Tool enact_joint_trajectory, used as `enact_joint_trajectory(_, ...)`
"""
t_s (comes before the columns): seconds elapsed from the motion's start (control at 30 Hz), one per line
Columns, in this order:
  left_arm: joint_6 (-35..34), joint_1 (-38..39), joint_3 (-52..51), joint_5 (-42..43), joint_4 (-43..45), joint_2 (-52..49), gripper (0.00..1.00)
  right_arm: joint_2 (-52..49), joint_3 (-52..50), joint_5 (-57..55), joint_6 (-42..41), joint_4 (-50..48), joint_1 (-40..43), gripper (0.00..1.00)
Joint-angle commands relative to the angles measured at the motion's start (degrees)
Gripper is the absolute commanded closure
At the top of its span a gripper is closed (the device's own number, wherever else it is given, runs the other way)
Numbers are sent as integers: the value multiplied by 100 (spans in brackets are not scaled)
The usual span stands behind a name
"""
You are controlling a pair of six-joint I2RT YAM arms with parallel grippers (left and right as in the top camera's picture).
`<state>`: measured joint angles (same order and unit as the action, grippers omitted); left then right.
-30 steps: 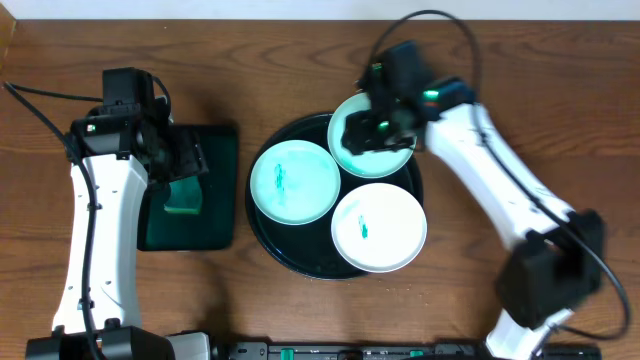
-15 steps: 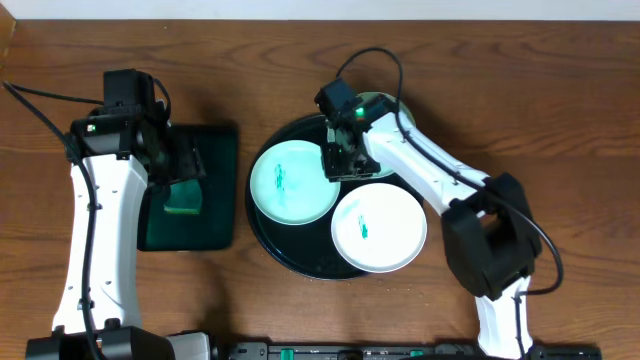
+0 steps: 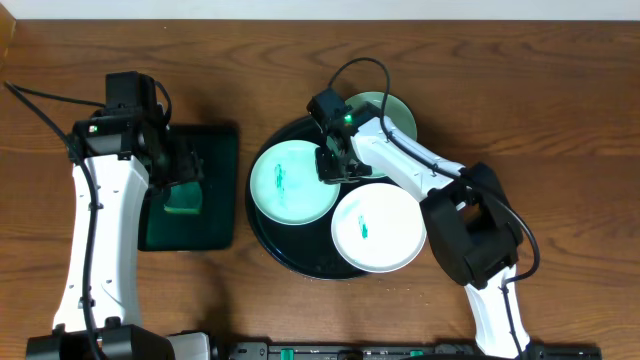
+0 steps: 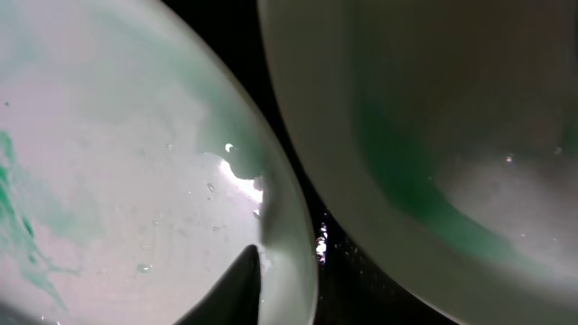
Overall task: Clean dirty plates on tray and stack at the side
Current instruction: 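Move right gripper to the top plate rim and grasp it, then grasp the green sponge from the dark tray with the left gripper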
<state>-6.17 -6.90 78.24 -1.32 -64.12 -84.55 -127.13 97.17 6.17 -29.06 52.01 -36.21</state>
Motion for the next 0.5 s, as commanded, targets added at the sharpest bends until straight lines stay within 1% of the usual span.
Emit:
enact_joint_trajectory(0.0, 63, 22, -57, -94, -15, -44, 26, -214, 94, -37, -72, -35, -59, 99)
enact_joint_trajectory(0.3, 138, 17, -127, -374, 7, -203, 26, -302, 94, -37, -72, -48, -59, 99)
enact_joint_trajectory(0.47, 140, 15, -127, -396, 57, -660, 26, -302, 94, -83, -63, -59, -59, 99)
